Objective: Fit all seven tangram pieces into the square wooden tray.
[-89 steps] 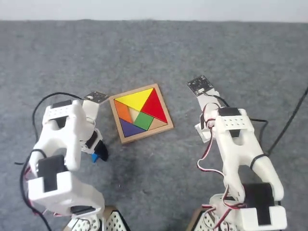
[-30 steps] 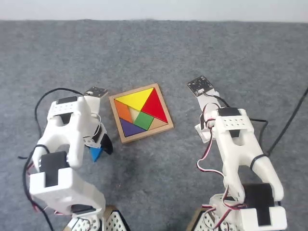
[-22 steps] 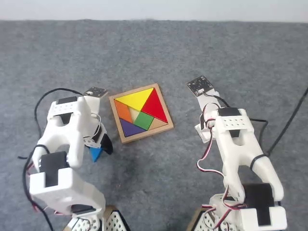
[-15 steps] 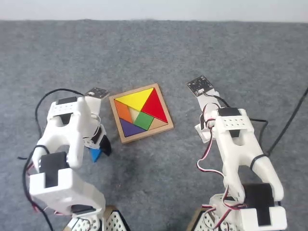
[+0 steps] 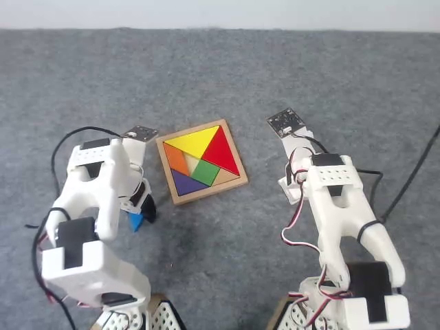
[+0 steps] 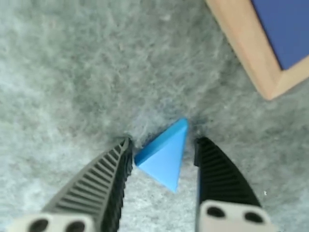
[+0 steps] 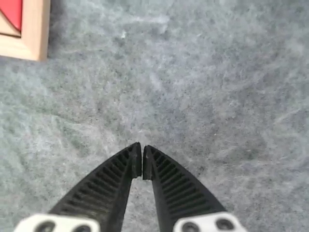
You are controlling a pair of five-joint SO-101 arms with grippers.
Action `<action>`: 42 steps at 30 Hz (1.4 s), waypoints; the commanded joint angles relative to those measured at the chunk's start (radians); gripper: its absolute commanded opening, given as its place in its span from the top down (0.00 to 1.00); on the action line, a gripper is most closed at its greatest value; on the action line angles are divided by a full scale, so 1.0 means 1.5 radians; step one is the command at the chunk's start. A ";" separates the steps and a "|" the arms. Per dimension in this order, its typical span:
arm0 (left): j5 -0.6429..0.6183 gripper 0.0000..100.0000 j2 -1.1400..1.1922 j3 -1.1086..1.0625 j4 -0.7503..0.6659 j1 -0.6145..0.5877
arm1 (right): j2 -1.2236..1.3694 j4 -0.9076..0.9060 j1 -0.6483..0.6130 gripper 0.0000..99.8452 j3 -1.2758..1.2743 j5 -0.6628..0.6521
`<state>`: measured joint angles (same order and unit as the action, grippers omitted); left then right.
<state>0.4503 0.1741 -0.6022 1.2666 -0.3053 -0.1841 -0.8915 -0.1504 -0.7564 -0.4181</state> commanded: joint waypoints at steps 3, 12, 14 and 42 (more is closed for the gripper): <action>-0.028 0.83 0.004 -0.039 0.011 -0.005 | -0.040 -0.005 0.008 0.99 0.030 0.006; -0.044 0.83 0.004 -0.048 0.010 -0.001 | -0.040 -0.003 0.009 0.99 0.030 0.007; -0.044 0.84 0.004 -0.053 0.010 -0.001 | -0.040 -0.003 0.009 0.99 0.030 0.007; -0.170 0.99 0.003 -0.080 0.002 0.110 | -0.040 -0.003 0.010 0.99 0.030 0.009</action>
<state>0.2447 0.1588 -0.6421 1.2835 -0.1964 -0.1841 -0.8915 -0.1504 -0.7564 -0.4181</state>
